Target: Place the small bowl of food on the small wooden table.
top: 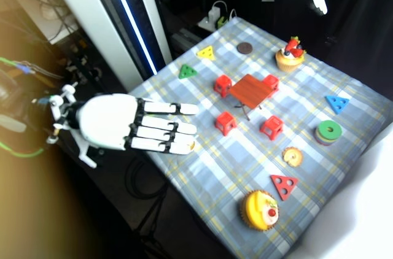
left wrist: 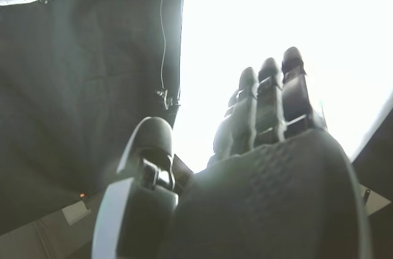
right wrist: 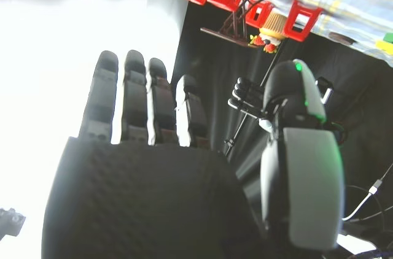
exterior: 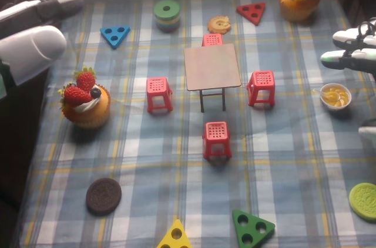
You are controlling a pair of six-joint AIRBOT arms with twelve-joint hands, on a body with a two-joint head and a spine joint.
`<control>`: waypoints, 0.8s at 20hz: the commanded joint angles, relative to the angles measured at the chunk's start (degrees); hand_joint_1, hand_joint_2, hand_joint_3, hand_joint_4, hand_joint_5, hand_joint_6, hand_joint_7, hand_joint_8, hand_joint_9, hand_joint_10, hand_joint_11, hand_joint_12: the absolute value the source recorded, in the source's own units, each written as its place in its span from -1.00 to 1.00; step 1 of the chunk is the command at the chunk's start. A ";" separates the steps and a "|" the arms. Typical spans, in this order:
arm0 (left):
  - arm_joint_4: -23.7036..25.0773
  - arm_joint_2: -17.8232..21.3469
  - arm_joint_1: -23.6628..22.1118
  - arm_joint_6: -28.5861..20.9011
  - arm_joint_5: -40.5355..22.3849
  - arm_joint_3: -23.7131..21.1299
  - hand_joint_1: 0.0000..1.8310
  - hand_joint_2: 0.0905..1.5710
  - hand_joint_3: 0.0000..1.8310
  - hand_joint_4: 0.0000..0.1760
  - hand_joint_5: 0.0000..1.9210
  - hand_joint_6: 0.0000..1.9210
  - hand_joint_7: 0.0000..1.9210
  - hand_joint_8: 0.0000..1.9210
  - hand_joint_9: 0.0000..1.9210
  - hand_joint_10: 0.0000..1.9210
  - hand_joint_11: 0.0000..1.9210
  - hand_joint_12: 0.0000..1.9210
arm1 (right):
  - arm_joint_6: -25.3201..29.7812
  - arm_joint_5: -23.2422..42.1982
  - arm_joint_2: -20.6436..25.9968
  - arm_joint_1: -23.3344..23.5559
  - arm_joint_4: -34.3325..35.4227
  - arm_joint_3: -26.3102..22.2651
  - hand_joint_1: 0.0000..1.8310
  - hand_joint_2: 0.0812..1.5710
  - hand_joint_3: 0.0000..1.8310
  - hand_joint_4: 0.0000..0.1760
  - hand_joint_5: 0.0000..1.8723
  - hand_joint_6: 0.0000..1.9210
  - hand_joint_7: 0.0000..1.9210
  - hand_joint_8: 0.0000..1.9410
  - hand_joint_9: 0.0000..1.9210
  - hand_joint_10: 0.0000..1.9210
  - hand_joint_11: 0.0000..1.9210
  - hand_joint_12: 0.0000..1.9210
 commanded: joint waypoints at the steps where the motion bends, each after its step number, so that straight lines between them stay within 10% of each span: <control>1: 0.15 -0.10 -0.45 -0.44 -6.74 0.13 -1.00 0.47 -0.98 0.52 -0.65 -0.99 -0.85 -1.00 -1.00 -1.00 -1.00 -1.00 | 0.62 5.59 -0.09 1.23 0.89 0.62 -0.16 0.32 -1.00 -0.24 -0.64 -1.00 -0.78 -1.00 -0.81 -0.99 -1.00 -0.38; 5: 0.15 -0.20 -0.45 -0.55 -6.67 0.15 -1.00 0.47 -0.99 0.69 -0.69 -1.00 -0.94 -1.00 -1.00 -1.00 -1.00 -1.00 | 3.50 -0.48 -2.14 5.79 -2.46 3.94 -0.04 0.24 -1.00 -0.36 -0.70 -1.00 -0.77 -1.00 -0.78 -0.99 -1.00 -0.37; 7: 0.15 -0.30 -0.45 -0.74 -6.51 0.22 -1.00 0.46 -1.00 0.77 -0.70 -1.00 -0.93 -0.99 -1.00 -1.00 -1.00 -1.00 | 4.96 -3.63 -3.24 7.52 -4.25 5.65 -0.03 0.20 -1.00 -0.10 -0.68 -1.00 -0.78 -1.00 -0.79 -1.00 -1.00 -0.42; 10: 0.15 -0.31 -0.45 -1.16 -6.52 0.32 -1.00 0.46 -1.00 0.75 -0.69 -0.99 -0.93 -1.00 -1.00 -1.00 -1.00 -1.00 | 7.15 -7.47 -4.29 9.52 -6.54 7.81 -0.03 0.18 -1.00 -1.00 -0.67 -1.00 -0.77 -1.00 -0.80 -1.00 -1.00 -0.46; 16: 0.13 -0.41 -0.45 -2.06 -6.48 0.63 -1.00 0.48 -0.99 0.78 -0.70 -1.00 -0.98 -1.00 -1.00 -1.00 -1.00 -1.00 | 8.59 -12.74 -6.07 12.23 -9.78 10.18 -0.07 0.21 -1.00 -1.00 -0.61 -1.00 -0.57 -0.99 -0.54 -0.98 -0.74 -0.45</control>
